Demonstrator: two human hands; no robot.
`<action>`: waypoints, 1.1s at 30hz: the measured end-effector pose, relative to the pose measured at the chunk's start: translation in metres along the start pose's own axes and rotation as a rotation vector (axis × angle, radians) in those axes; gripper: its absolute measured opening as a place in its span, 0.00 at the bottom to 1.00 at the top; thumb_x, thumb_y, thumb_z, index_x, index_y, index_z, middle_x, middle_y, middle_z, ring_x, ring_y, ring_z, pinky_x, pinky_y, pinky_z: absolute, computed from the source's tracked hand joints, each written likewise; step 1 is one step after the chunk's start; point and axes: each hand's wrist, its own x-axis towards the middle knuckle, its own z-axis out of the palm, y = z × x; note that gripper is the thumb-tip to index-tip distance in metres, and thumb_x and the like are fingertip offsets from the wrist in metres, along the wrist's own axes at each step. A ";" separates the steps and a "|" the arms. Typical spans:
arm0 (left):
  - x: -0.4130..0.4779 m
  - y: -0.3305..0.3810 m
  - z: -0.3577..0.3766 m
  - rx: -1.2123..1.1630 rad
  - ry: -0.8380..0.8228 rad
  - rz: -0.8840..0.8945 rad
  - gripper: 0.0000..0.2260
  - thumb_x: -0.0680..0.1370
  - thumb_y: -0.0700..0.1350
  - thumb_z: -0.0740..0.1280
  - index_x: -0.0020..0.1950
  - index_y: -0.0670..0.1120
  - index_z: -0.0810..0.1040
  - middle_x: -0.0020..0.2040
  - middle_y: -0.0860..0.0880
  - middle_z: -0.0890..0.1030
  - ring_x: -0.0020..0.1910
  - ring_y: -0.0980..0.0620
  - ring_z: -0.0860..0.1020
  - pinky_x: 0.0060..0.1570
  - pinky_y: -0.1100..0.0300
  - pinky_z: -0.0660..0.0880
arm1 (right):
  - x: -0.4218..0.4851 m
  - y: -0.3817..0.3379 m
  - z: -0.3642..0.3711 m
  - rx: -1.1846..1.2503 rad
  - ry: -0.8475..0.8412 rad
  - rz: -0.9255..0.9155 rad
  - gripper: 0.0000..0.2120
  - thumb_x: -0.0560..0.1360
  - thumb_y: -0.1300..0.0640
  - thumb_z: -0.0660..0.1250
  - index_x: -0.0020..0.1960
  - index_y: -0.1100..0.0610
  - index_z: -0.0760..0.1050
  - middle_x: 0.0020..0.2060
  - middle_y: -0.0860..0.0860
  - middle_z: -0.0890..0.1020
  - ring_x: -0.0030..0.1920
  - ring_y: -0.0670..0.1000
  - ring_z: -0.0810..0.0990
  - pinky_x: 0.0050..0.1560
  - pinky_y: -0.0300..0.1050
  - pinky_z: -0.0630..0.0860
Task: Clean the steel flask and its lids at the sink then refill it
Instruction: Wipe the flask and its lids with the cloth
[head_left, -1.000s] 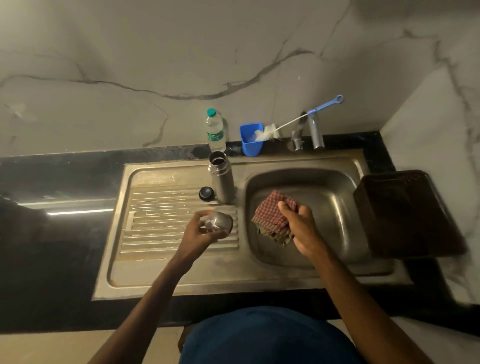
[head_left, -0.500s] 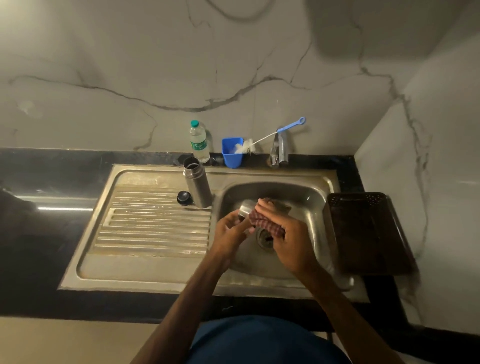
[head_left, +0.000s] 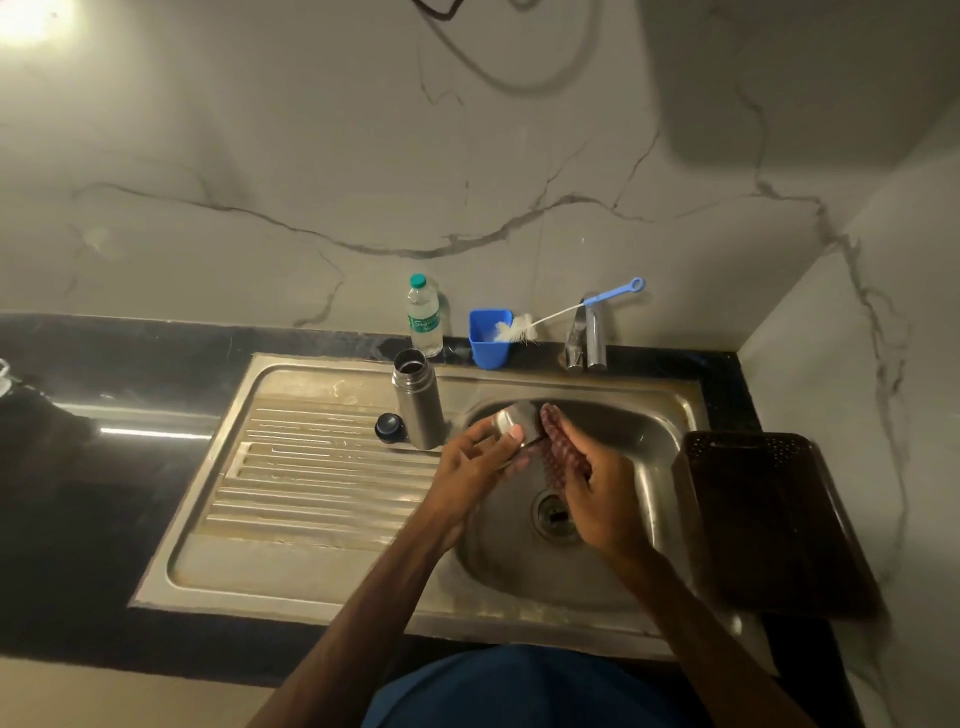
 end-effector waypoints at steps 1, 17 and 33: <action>0.003 0.000 -0.001 -0.032 0.039 0.003 0.16 0.80 0.45 0.73 0.66 0.40 0.81 0.63 0.36 0.82 0.67 0.36 0.78 0.70 0.45 0.74 | -0.001 -0.001 -0.001 -0.010 -0.030 -0.025 0.24 0.80 0.69 0.66 0.75 0.61 0.71 0.70 0.51 0.77 0.70 0.40 0.75 0.73 0.40 0.70; 0.011 -0.001 0.011 -0.081 0.036 -0.187 0.20 0.81 0.54 0.70 0.70 0.48 0.79 0.59 0.41 0.79 0.57 0.48 0.79 0.65 0.49 0.77 | 0.010 0.019 0.003 0.031 0.059 0.023 0.23 0.79 0.71 0.66 0.74 0.64 0.72 0.68 0.50 0.79 0.68 0.36 0.75 0.70 0.35 0.71; 0.022 0.011 -0.008 0.151 0.216 -0.081 0.12 0.78 0.48 0.75 0.53 0.39 0.85 0.48 0.39 0.86 0.47 0.46 0.83 0.47 0.55 0.78 | 0.004 0.017 0.013 0.035 -0.039 -0.062 0.23 0.80 0.64 0.65 0.75 0.60 0.71 0.71 0.51 0.77 0.72 0.43 0.74 0.72 0.42 0.71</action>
